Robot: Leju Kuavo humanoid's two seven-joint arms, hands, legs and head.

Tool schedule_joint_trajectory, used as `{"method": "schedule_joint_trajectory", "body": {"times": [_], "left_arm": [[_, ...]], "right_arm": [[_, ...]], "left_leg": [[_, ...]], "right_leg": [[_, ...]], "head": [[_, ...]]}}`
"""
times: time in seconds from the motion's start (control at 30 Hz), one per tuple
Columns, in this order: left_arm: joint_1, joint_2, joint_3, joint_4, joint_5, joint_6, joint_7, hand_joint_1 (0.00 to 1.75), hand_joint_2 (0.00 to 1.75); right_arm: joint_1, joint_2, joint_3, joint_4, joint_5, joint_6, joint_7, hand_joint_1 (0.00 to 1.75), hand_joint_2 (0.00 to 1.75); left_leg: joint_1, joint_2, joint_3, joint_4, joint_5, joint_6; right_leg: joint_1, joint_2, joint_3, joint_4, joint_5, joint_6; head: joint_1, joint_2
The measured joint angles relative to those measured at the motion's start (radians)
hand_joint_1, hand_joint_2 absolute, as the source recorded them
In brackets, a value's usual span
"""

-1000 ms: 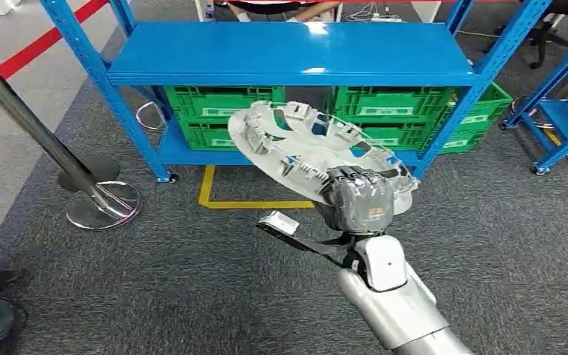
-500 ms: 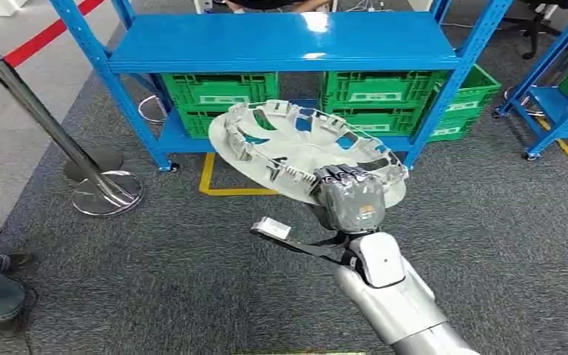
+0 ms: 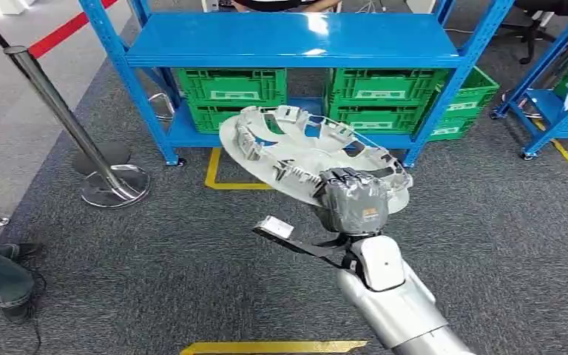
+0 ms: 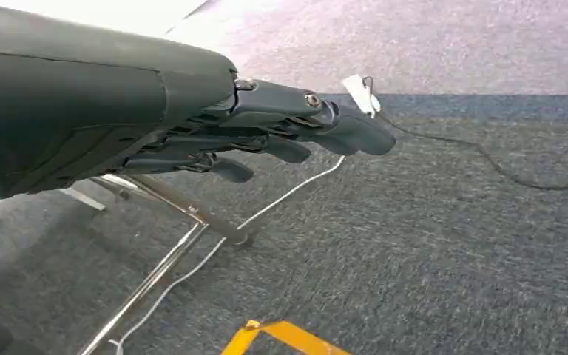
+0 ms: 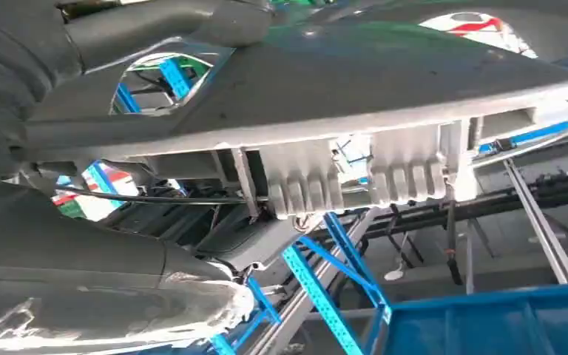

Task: Take the parts from the cabinet and place them on the table.

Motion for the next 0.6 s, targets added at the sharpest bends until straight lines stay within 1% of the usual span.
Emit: {"method": "schedule_joint_trajectory", "body": {"times": [0.03,0.1,0.13,0.17,0.2,0.23,0.27,0.33,0.37,0.47,0.6], "left_arm": [[-0.001,0.000,0.002,0.000,0.000,0.000,-0.001,0.00,1.75],[-0.001,0.000,0.003,0.000,0.000,-0.003,0.000,0.00,1.75],[-0.001,0.000,0.005,0.000,-0.001,-0.003,0.000,0.00,1.75],[-0.001,0.001,0.007,0.001,-0.002,-0.005,0.001,0.00,1.75],[0.000,0.001,0.007,0.001,-0.003,-0.008,0.003,0.00,1.75],[-0.003,0.002,0.009,0.001,-0.003,-0.009,0.003,0.00,1.75],[-0.002,0.001,0.013,0.002,-0.003,-0.011,-0.002,0.00,1.75],[-0.003,0.001,0.016,0.003,-0.004,-0.017,-0.005,0.00,1.75],[-0.003,0.001,0.016,0.003,-0.004,-0.018,-0.005,0.00,1.75],[-0.003,0.001,0.017,0.003,-0.006,-0.021,0.001,0.00,1.75],[-0.003,0.001,0.017,0.004,-0.008,-0.021,0.002,0.00,1.75]], "right_arm": [[-0.003,0.000,0.000,-0.001,0.002,0.000,-0.004,1.75,1.75],[-0.003,-0.001,0.000,0.000,0.001,0.000,-0.006,1.75,1.75],[-0.003,-0.001,0.000,0.000,0.002,0.000,-0.007,1.75,1.75],[-0.003,-0.001,0.000,0.001,0.003,0.000,-0.009,1.75,1.75],[-0.005,0.000,0.000,0.002,0.006,0.000,-0.011,1.75,1.75],[-0.005,0.000,0.000,0.002,0.010,0.000,-0.011,1.75,1.75],[-0.005,0.000,0.000,0.003,0.016,0.000,-0.012,1.75,1.75],[-0.005,0.000,0.000,0.006,0.031,0.000,-0.005,1.75,1.75],[-0.005,0.000,0.000,0.006,0.039,0.000,0.000,1.75,1.75],[-0.006,-0.001,0.002,0.009,0.053,0.000,0.017,1.75,1.75],[-0.006,-0.001,0.003,0.010,0.055,0.000,0.019,1.75,1.75]], "left_leg": [[0.002,0.001,-0.007,0.004,0.005,-0.006],[0.005,0.002,-0.010,0.003,0.013,-0.017],[0.004,0.001,-0.010,0.003,0.015,-0.021],[0.006,-0.003,-0.013,0.007,0.003,-0.026],[0.004,-0.001,-0.013,-0.009,0.022,0.008],[0.003,-0.003,-0.016,-0.004,0.016,0.023],[0.003,-0.003,-0.018,-0.005,0.022,0.024],[0.006,-0.003,-0.021,-0.007,0.032,0.009],[0.006,-0.003,-0.023,-0.007,0.034,0.007],[0.008,-0.003,-0.027,-0.007,0.039,-0.010],[0.008,-0.003,-0.033,-0.007,0.043,-0.019]], "right_leg": [[0.000,0.001,-0.003,-0.004,0.006,-0.004],[0.003,0.003,-0.009,0.000,0.011,-0.011],[0.000,0.003,-0.010,-0.006,0.017,-0.019],[-0.003,0.001,-0.010,-0.012,0.025,-0.023],[-0.002,0.004,-0.015,-0.011,0.022,-0.012],[0.000,0.003,-0.018,-0.010,0.024,-0.012],[0.001,0.003,-0.019,-0.010,0.026,-0.014],[0.004,0.003,-0.025,-0.008,0.030,-0.020],[0.004,0.003,-0.028,-0.006,0.031,-0.022],[0.005,0.003,-0.035,-0.001,0.033,-0.024],[0.006,0.003,-0.041,0.001,0.036,-0.026]], "head": [[0.000,0.000],[0.000,0.000],[0.000,0.000],[0.001,0.000],[-0.009,0.000],[-0.008,0.000],[-0.008,0.000],[-0.007,0.000],[-0.006,0.000],[-0.006,0.000],[-0.006,0.000]]}}
